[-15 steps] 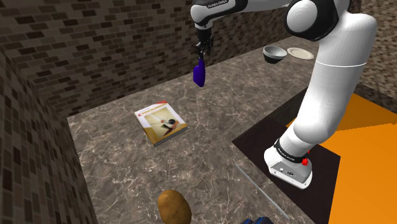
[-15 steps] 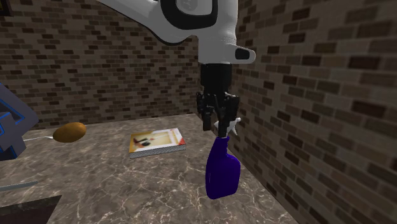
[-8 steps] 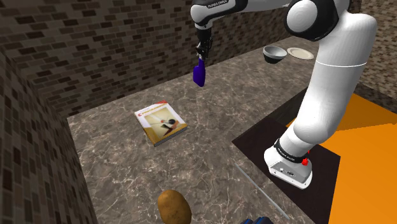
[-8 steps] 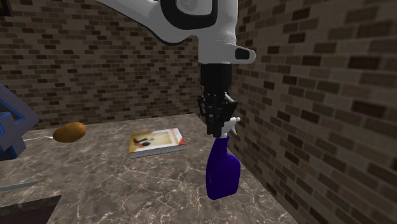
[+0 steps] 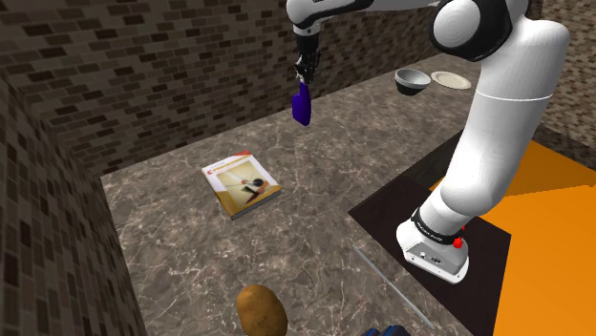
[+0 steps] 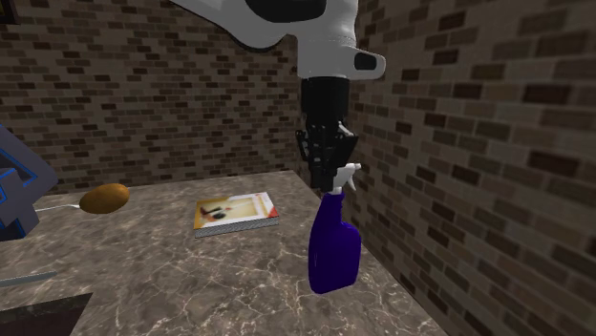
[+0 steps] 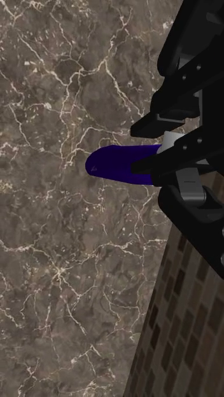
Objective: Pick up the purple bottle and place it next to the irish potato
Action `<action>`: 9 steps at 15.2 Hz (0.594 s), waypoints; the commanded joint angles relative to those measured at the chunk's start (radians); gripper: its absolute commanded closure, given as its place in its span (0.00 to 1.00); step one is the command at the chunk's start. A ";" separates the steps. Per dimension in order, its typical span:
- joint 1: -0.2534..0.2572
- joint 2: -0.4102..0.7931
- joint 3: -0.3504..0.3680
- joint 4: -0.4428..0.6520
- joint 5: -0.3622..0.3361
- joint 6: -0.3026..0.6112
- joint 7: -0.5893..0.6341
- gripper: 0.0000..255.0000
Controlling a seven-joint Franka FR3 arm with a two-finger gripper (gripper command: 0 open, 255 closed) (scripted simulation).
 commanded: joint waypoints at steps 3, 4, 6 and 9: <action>0.001 -0.006 0.000 0.048 0.001 -0.053 -0.005 1.00; 0.001 -0.007 0.000 0.059 0.001 -0.066 -0.006 1.00; 0.001 -0.008 0.000 0.084 0.002 -0.092 -0.009 1.00; 0.002 -0.009 0.000 0.123 0.002 -0.132 -0.013 1.00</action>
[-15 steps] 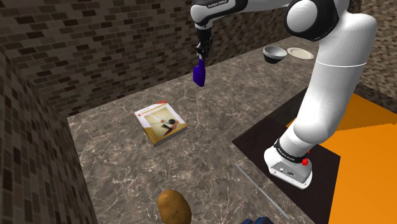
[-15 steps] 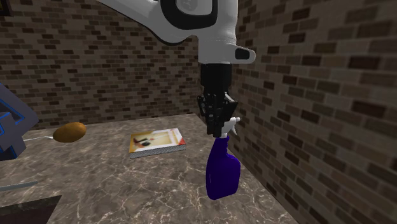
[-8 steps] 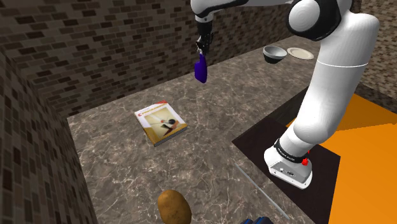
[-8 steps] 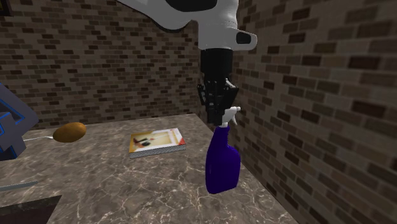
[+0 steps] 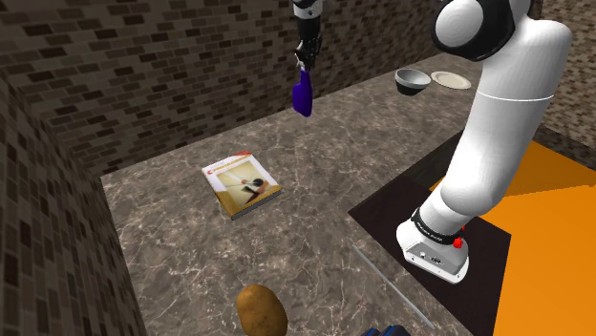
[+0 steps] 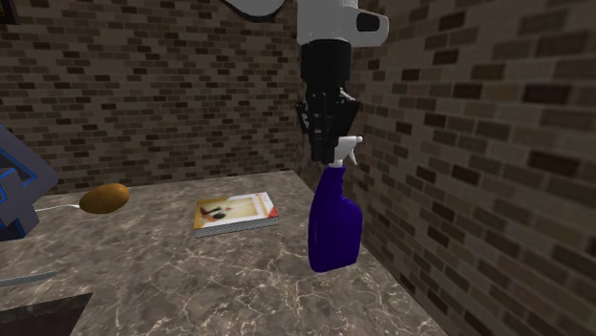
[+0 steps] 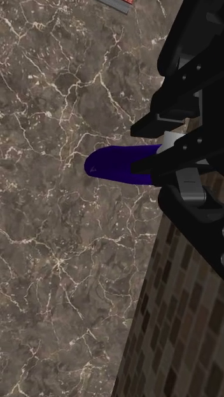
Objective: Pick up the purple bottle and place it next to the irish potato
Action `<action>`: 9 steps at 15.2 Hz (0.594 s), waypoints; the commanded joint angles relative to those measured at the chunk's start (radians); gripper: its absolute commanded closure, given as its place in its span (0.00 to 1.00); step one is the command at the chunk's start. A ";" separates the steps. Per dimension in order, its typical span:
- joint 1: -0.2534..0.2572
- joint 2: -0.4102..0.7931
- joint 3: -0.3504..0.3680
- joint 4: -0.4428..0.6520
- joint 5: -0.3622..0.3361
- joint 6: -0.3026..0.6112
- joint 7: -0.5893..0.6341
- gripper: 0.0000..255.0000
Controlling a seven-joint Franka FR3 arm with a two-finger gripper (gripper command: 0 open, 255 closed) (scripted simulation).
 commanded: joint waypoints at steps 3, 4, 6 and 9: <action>-0.001 0.003 -0.001 0.056 0.001 -0.054 -0.007 1.00; -0.001 0.004 -0.001 0.071 0.001 -0.067 -0.009 1.00; -0.001 0.007 -0.001 0.103 0.002 -0.095 -0.012 1.00; -0.001 0.014 -0.001 0.153 0.002 -0.139 -0.017 1.00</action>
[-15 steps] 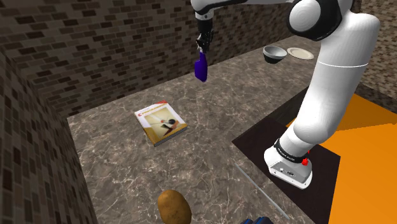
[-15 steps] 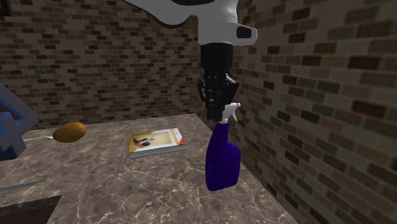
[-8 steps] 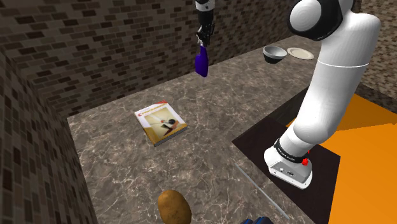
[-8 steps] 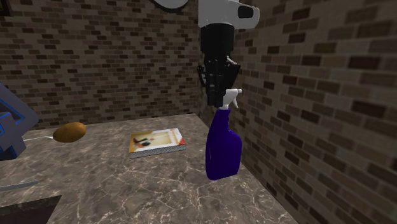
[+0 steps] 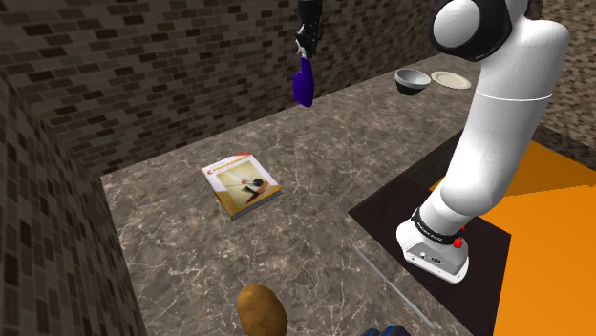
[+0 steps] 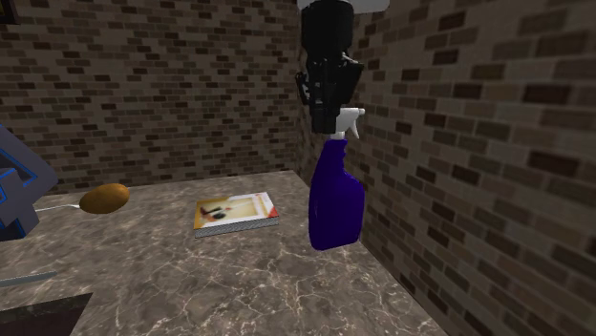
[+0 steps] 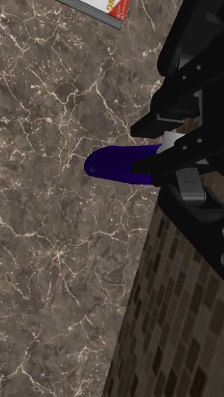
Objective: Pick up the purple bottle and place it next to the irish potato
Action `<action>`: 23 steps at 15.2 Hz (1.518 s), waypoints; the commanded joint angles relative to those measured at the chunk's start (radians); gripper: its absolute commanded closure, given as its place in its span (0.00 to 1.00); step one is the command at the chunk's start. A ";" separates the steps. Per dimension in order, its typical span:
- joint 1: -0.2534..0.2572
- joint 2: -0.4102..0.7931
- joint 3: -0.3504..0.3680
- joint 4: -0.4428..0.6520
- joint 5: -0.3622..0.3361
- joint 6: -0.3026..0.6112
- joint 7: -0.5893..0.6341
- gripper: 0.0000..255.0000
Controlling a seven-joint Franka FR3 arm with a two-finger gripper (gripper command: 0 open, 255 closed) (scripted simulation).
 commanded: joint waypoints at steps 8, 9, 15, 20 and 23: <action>0.009 -0.012 0.003 0.092 -0.001 -0.106 0.000 1.00; 0.019 -0.051 0.008 0.045 -0.004 -0.099 0.015 1.00; 0.075 -0.253 0.046 -0.178 -0.011 -0.089 0.109 1.00; 0.117 -0.393 0.088 -0.307 -0.004 -0.111 0.191 1.00; 0.141 -0.467 0.117 -0.365 0.007 -0.132 0.242 1.00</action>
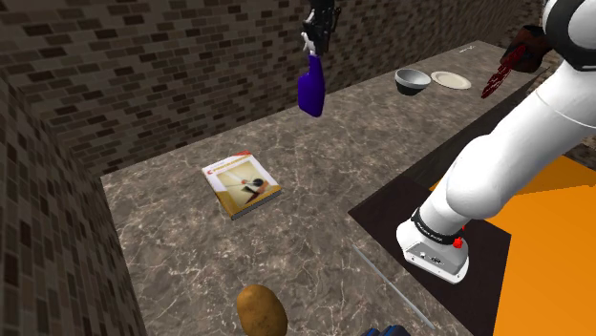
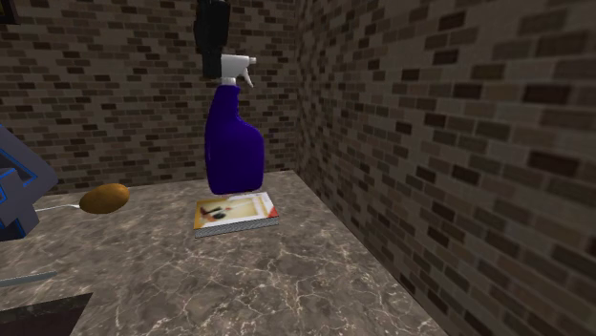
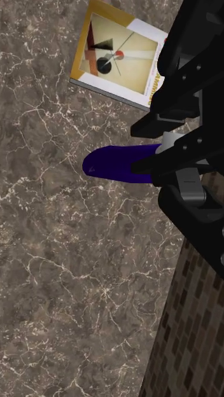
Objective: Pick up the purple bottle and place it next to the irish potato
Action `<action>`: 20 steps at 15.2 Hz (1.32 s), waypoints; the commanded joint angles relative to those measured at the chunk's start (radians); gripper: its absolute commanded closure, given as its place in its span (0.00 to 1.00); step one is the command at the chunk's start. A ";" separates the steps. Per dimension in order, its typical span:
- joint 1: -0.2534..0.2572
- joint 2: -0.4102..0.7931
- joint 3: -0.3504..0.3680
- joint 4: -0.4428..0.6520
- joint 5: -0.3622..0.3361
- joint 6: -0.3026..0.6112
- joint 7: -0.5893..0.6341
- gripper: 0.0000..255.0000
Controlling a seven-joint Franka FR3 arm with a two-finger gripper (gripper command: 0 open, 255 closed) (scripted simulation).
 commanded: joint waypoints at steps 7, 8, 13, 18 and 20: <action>0.064 -0.174 0.091 -0.118 0.047 -0.070 0.148 1.00; 0.072 -0.191 0.103 -0.125 0.055 -0.081 0.167 1.00; 0.110 -0.264 0.168 -0.145 0.101 -0.138 0.264 1.00; 0.145 -0.314 0.240 -0.136 0.154 -0.197 0.370 1.00; 0.158 -0.327 0.271 -0.125 0.177 -0.220 0.415 1.00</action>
